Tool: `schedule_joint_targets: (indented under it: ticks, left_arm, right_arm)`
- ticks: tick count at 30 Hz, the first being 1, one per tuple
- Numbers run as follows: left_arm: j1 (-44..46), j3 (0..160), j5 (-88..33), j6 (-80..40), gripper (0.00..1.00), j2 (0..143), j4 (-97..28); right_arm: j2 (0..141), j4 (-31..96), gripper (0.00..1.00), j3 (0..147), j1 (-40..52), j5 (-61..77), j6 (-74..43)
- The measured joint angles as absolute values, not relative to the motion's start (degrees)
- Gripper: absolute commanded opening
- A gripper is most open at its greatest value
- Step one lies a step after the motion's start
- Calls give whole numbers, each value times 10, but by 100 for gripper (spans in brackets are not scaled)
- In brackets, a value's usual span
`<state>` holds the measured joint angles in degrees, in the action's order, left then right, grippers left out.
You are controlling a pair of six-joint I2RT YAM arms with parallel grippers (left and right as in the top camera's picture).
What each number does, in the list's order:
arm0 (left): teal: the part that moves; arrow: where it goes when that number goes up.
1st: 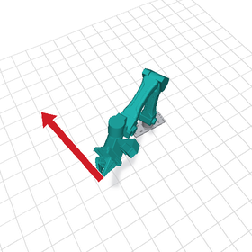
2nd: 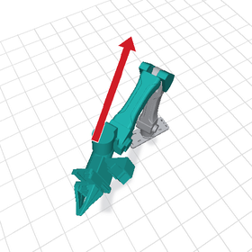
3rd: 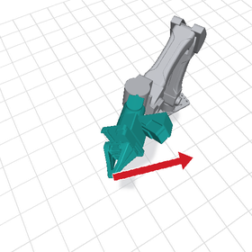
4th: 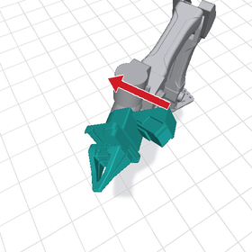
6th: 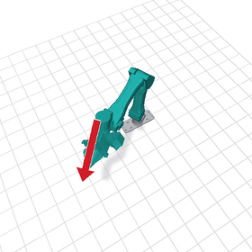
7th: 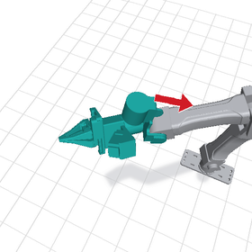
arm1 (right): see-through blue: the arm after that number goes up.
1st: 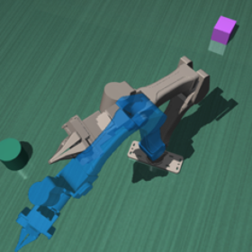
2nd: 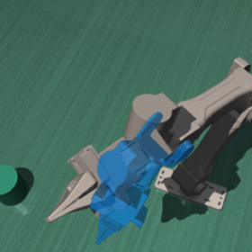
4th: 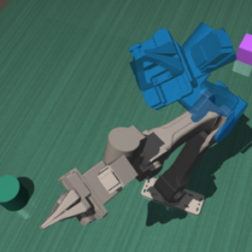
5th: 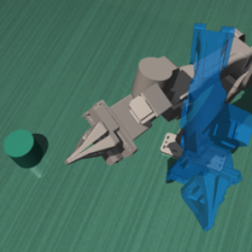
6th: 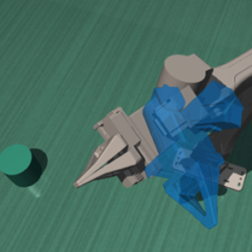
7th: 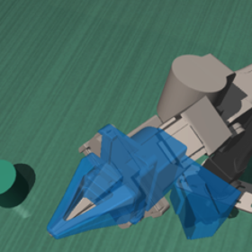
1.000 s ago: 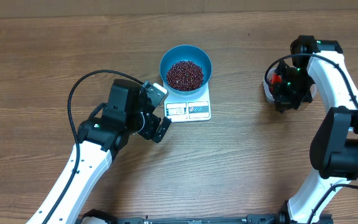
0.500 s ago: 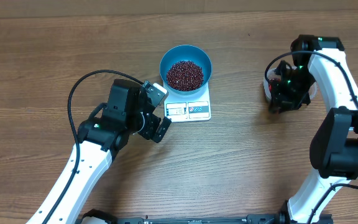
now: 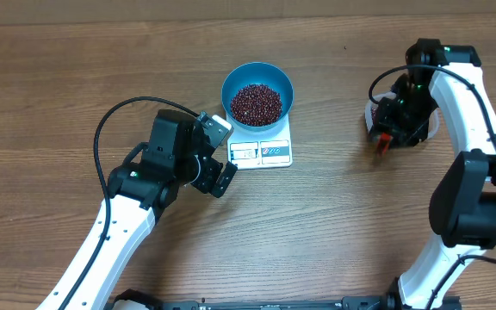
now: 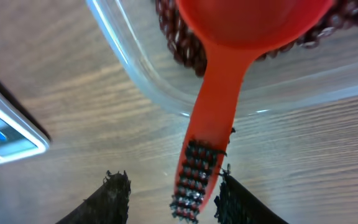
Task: Scoop item into bowl and weigh 150g on scale
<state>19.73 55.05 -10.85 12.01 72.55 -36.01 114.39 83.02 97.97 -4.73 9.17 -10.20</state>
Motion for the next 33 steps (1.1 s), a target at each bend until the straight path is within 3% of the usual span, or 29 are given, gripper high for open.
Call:
schedule_joint_targets:
  ticks: [11, 16, 22, 27, 33]
  left_arm:
    - [197, 550, -109, 120, 100, 726, -360]
    - [197, 550, -108, 120, 99, 726, -360]
    - [197, 550, -109, 120, 100, 726, -360]
    - [197, 550, -109, 120, 99, 726, -360]
    - [197, 550, -108, 120, 100, 726, -360]
  right_arm:
    - [850, 808, 44, 940, -44, 44, -274]
    - [741, 764, 62, 798, -44, 36, -430]
    - [741, 620, 61, 612, -44, 59, -657]
    - [751, 499, 62, 549, -44, 79, -717]
    - [777, 445, 68, 540, -44, 83, -742]
